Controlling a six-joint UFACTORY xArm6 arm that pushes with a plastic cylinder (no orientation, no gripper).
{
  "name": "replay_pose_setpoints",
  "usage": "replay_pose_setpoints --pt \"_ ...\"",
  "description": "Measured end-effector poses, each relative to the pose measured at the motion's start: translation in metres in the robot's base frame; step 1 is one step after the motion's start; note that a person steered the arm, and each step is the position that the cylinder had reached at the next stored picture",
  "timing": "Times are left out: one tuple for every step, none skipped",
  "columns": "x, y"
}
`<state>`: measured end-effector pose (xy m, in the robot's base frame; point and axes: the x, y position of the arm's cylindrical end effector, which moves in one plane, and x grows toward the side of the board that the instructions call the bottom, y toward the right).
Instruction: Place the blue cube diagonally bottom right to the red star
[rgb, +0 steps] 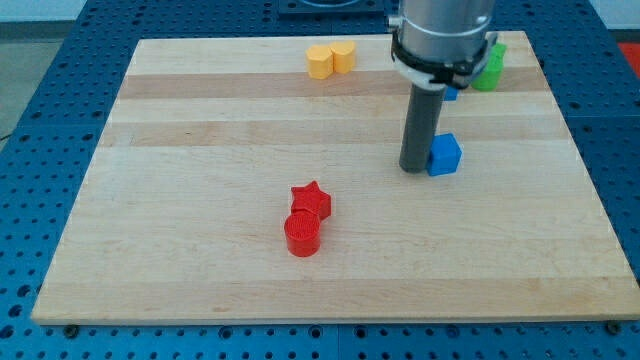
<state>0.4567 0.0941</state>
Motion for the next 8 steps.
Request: replay_pose_setpoints --pt "0.028 0.000" --pt "0.017 -0.009" --pt "-0.026 -0.029" --pt "-0.096 -0.015" --pt "-0.085 0.051" --pt "-0.082 0.052" --pt "-0.080 0.052" --pt "-0.076 0.052"
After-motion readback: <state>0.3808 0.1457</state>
